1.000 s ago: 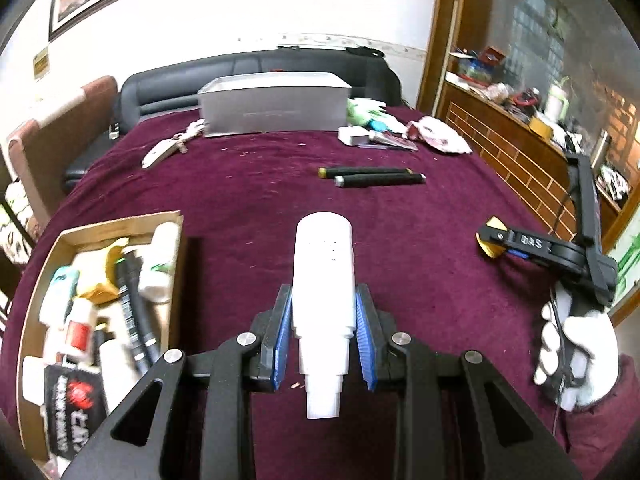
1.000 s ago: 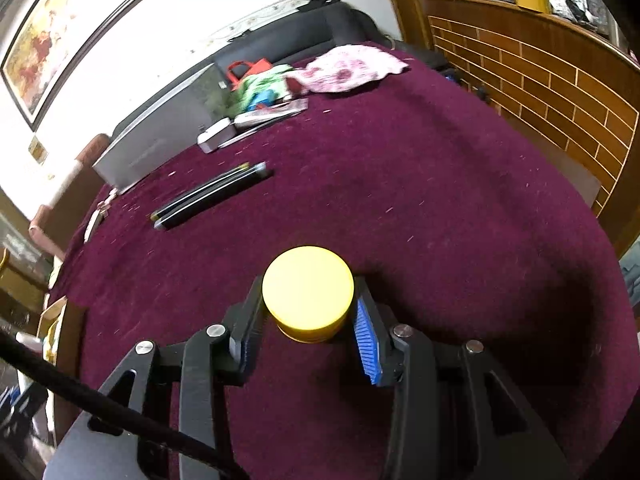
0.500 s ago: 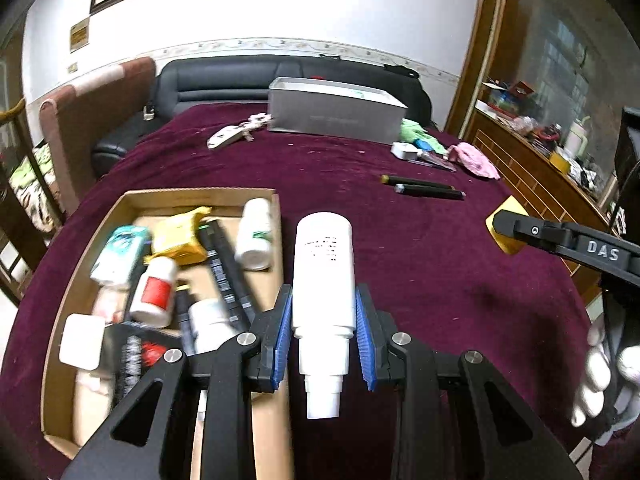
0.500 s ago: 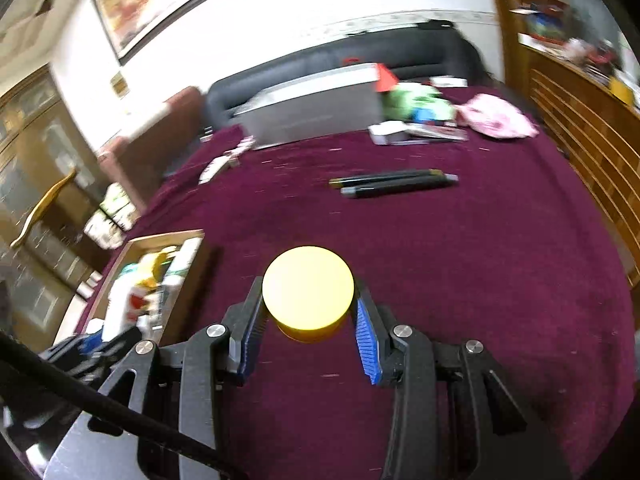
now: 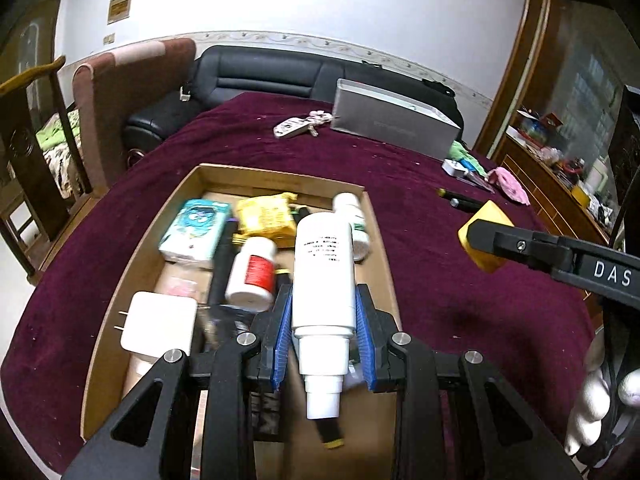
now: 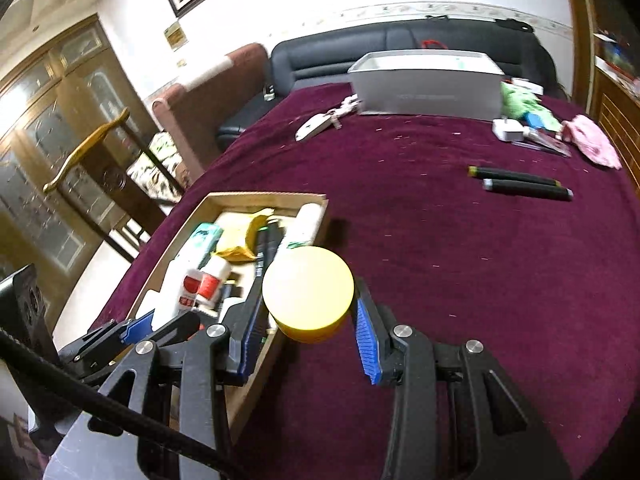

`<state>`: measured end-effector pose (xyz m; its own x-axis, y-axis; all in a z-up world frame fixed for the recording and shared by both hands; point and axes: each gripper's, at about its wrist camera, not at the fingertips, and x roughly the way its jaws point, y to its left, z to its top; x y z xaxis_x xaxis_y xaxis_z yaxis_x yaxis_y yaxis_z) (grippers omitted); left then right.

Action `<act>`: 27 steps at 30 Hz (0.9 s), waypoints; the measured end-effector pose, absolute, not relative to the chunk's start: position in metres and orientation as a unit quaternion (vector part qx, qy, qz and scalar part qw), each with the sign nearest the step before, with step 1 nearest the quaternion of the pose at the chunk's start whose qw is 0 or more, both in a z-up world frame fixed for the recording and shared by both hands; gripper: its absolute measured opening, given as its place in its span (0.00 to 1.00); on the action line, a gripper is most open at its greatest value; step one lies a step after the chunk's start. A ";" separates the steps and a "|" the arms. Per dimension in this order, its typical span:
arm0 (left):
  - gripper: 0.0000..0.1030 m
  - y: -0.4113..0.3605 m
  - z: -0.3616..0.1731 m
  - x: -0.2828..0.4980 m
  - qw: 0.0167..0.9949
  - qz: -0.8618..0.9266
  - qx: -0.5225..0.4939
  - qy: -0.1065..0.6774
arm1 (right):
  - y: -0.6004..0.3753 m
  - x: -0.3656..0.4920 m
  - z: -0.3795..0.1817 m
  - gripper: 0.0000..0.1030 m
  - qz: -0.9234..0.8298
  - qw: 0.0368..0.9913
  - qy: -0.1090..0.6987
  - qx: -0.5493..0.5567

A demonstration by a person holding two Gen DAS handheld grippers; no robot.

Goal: Organize objects
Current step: 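Carry the spray bottle and yellow jar over the tray with both grippers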

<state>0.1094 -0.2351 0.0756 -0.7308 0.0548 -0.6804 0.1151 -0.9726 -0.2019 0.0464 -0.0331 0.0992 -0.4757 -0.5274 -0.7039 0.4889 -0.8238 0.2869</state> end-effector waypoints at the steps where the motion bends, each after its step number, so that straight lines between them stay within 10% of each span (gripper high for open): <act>1: 0.24 -0.239 0.074 0.109 0.018 -0.923 0.367 0.118 | -0.040 0.046 0.098 0.38 -0.857 0.299 -0.019 0.419; 27: 0.25 -0.333 0.048 0.114 0.057 -0.912 0.379 0.150 | -0.147 0.020 0.051 0.38 -0.806 0.334 0.022 0.488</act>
